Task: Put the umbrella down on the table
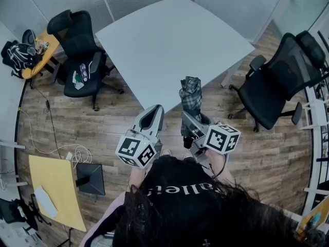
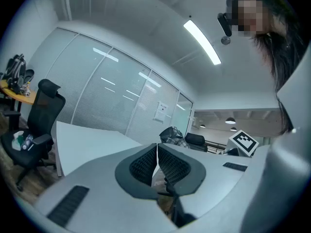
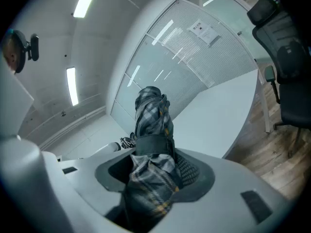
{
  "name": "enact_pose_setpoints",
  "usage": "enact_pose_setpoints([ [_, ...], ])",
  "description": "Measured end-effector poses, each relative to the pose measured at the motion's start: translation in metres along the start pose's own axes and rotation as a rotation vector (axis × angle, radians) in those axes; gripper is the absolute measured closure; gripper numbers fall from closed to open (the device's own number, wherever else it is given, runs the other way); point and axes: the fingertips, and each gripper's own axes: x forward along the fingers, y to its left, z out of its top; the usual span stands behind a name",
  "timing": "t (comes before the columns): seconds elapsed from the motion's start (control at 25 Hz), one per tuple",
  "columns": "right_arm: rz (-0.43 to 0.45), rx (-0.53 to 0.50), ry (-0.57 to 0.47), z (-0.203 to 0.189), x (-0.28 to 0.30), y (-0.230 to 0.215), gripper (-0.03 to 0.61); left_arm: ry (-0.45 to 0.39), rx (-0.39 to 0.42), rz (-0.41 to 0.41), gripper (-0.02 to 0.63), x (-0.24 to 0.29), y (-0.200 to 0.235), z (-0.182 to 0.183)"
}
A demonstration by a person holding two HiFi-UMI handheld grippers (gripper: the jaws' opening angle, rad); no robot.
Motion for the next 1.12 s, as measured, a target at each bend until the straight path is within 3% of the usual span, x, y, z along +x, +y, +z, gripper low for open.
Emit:
enact_pose_setpoints([
  [1.12, 0.051, 0.036, 0.049, 0.036, -0.056, -0.079, 0.357, 0.020, -0.030, 0.094, 0.588, 0.048, -0.055, -0.038],
])
